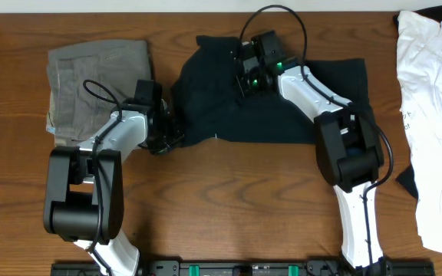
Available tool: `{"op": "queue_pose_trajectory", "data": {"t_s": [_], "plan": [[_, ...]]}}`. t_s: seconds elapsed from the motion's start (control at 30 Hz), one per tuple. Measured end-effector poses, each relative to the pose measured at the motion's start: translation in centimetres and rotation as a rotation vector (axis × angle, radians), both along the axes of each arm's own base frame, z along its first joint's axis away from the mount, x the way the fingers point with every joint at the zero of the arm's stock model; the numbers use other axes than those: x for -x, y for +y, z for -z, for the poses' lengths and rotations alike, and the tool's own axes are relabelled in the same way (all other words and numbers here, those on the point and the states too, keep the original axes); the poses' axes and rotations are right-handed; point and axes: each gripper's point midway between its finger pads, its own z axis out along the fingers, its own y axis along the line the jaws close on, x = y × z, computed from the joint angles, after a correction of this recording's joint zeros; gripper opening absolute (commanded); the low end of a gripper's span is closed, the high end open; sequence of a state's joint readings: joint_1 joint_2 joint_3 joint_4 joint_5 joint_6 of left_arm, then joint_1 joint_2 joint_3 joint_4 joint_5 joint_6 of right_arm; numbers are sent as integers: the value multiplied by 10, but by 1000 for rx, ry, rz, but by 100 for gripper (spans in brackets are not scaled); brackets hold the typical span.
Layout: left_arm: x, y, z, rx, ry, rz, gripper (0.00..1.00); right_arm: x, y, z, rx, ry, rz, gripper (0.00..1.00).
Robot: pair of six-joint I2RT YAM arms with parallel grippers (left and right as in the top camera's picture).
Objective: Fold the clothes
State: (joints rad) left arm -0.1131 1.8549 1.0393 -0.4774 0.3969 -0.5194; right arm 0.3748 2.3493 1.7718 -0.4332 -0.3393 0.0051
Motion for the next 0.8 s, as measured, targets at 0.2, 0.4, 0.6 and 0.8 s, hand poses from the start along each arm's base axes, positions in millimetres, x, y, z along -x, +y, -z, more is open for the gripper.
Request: {"op": "queue_pose_trajectory", "data": {"t_s": [0.2,0.4,0.6,0.8], "plan": [[0,0,0,0,0,0,7,-7,-3,-3,8,-27,10,43],[0,0,0,-1,-1,2,7,23,-10,-7,12,127,-2,21],[0,0,0,-1,-1,3,7,45,-5,-40,-43,199,-14,1],[0,0,0,-1,-1,3,7,53,8,-51,-90,215,-47,1]]}}
